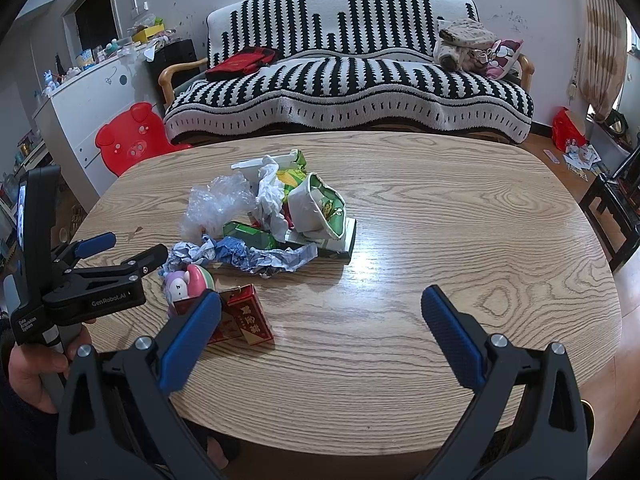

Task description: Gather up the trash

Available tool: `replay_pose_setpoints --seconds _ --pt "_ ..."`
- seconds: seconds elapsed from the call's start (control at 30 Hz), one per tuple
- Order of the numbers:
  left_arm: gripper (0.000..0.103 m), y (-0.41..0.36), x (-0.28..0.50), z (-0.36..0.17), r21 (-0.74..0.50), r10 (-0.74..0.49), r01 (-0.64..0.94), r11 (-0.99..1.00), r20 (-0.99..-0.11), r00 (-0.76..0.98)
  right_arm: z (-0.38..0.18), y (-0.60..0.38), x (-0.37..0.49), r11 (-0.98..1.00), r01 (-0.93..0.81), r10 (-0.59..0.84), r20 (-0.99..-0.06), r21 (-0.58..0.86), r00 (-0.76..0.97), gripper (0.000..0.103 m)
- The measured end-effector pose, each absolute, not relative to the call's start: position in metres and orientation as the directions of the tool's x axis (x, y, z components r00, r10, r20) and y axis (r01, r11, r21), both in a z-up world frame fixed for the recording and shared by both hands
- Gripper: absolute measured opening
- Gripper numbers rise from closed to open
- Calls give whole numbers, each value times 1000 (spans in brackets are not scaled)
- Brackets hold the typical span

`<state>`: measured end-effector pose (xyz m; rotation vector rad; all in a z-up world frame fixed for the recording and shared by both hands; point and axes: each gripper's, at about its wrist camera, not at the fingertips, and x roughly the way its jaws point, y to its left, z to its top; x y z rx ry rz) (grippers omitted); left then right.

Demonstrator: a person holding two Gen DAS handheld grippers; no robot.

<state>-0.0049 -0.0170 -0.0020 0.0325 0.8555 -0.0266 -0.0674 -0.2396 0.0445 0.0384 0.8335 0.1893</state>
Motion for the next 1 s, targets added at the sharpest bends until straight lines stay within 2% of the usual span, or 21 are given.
replay_pose_setpoints --seconds 0.5,0.63,0.73,0.9,1.0 --pt "97 -17 -5 -2 16 -13 38 999 -755 655 43 -238 -67 982 -155 182 -736 105 652 97" --pt "97 -11 -3 -4 -19 -30 24 1000 -755 655 38 -236 -60 982 -155 181 -746 105 641 97" --pt "97 -3 2 -8 -56 -57 23 998 -762 645 32 -237 -44 984 -146 171 -757 101 631 97" --pt "97 -8 27 -11 9 -45 83 997 -782 622 15 -239 5 989 -119 145 -784 92 603 97" --pt "97 -14 52 -21 -7 -73 117 993 -814 577 -3 -239 40 985 -107 173 -804 136 569 97"
